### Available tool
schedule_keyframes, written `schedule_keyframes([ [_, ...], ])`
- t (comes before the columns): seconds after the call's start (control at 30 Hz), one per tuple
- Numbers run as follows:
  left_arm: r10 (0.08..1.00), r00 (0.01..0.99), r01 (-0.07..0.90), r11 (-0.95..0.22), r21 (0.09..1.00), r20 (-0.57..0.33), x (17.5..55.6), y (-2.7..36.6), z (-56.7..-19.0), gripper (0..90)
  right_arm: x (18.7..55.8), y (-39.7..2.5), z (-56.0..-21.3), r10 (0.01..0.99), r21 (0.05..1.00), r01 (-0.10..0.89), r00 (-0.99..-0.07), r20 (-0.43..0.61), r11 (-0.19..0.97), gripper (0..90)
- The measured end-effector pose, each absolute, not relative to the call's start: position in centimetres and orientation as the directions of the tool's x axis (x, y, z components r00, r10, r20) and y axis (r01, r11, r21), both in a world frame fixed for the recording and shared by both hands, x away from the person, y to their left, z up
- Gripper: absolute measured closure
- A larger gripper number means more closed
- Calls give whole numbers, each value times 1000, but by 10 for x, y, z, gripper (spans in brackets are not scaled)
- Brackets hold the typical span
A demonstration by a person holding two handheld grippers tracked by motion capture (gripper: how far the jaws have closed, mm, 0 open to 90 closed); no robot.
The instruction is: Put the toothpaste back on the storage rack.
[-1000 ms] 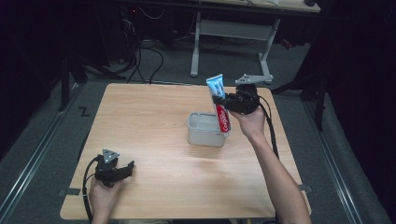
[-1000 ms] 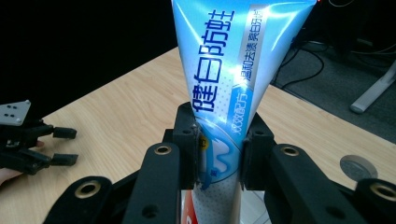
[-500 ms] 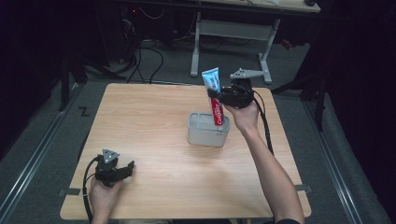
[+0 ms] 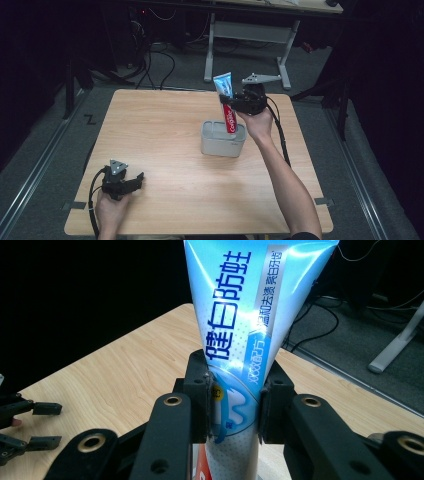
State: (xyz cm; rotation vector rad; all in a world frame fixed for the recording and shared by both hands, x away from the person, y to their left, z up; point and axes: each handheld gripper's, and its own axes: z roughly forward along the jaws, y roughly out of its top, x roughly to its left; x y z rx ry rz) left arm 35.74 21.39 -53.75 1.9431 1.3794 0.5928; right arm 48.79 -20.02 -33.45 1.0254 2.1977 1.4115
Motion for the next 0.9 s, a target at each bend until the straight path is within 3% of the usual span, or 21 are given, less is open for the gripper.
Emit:
schedule_keyframes([
  [0.9,941,339,636,-215,741,-19,357,214,-537,256,496,-186,-351,725,865,410,-683,82,289,712],
])
